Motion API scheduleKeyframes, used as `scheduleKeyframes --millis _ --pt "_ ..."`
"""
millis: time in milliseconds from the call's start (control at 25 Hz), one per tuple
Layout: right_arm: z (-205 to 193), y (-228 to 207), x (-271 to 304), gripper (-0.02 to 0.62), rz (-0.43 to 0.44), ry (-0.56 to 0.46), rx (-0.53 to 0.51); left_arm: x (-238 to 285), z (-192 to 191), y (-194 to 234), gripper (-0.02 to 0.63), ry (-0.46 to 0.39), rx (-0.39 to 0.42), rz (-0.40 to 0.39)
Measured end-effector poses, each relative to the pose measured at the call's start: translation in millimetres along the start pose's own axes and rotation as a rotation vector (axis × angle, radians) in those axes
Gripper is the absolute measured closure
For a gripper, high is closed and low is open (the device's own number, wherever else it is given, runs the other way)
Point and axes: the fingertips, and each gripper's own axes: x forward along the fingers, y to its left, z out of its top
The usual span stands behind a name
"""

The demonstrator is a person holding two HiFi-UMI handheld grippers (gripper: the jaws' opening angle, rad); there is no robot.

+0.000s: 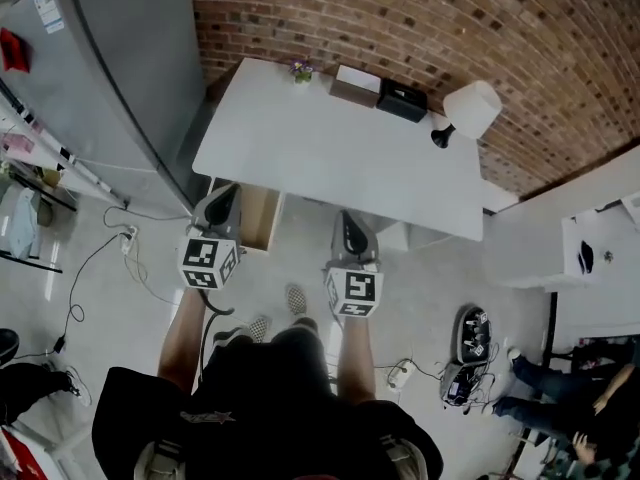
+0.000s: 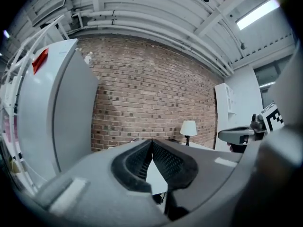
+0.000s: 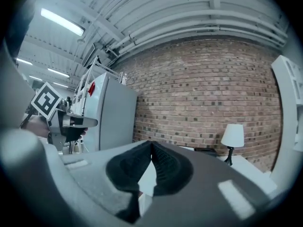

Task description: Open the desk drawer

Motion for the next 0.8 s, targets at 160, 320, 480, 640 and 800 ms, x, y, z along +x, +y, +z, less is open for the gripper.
scheduleKeyframes --millis 160,320,480,640,800 --pt "-1 -20 -27 0.591 -0.073 -0.006 0.01 7 0 -32 0.595 0.001 0.01 -0.066" --pt "-2 -40 -51 0.591 -0.142 -0.011 0.022 10 2 -60 0.595 -0.002 0.029 -0.128" --pt "-7 -55 -68 0.591 -0.177 -0.009 0.038 13 -1 -84 0.595 0.004 0.039 -0.169" --pt "-9 -61 -72 0.591 -0.182 -0.007 0.033 14 -2 -93 0.595 0.007 0.047 -0.178" --pt "-6 -61 -70 0.591 -0.179 -0.01 0.027 14 -2 -91 0.595 0.014 0.047 -0.177"
